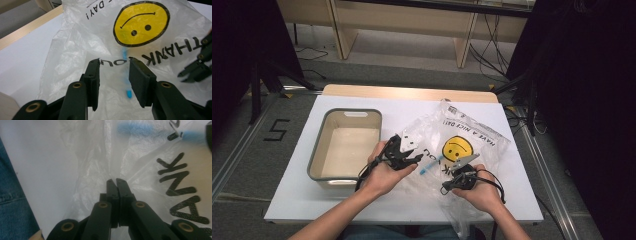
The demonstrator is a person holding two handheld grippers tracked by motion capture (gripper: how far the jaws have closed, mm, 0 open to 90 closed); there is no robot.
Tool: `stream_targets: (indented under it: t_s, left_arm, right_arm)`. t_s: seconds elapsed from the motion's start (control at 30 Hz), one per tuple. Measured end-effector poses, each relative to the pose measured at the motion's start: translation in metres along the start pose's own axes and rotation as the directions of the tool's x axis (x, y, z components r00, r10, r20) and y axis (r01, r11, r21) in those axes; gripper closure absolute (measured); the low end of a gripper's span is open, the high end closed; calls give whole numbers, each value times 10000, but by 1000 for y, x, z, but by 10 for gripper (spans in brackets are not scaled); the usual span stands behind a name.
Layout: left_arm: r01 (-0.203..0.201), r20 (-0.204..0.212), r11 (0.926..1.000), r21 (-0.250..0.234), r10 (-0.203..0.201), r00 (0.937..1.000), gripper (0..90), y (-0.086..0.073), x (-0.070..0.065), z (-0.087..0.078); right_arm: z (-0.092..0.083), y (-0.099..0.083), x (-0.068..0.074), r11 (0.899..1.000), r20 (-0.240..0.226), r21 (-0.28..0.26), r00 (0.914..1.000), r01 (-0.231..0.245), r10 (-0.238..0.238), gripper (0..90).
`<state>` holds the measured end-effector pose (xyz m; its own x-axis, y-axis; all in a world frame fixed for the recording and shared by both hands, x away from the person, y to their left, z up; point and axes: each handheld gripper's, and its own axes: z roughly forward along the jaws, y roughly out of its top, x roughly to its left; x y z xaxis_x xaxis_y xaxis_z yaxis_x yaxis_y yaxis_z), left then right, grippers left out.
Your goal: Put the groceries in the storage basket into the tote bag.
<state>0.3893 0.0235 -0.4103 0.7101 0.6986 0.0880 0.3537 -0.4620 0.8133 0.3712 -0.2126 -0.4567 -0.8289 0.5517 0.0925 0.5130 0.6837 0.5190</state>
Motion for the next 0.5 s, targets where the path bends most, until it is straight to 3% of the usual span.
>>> stream_targets:
  t_s: [0.13, 0.23, 0.33, 0.5]
  left_arm:
    - [245, -36, 9990, 381, -244, 9997, 609, -2, 4, 10]
    - [332, 12, 9974, 639, -334, 9994, 608, -7, 6, 13]
    - [461, 53, 9961, 751, -467, 9989, 600, -12, 7, 14]
    - [453, 134, 9938, 1020, -469, 9988, 586, -19, 10, 11]
  right_arm:
    - [0, -1, 1, 10000, -185, -33, 9998, -78, 78, 779]
    - [-9, -1, 1, 9970, -122, -680, 9992, -376, 368, 667]
    - [-23, 0, -1, 9836, 140, -1630, 9966, -778, 811, 609]
    - [-45, -5, -10, 9402, 780, -3188, 9853, -1201, 1523, 556]
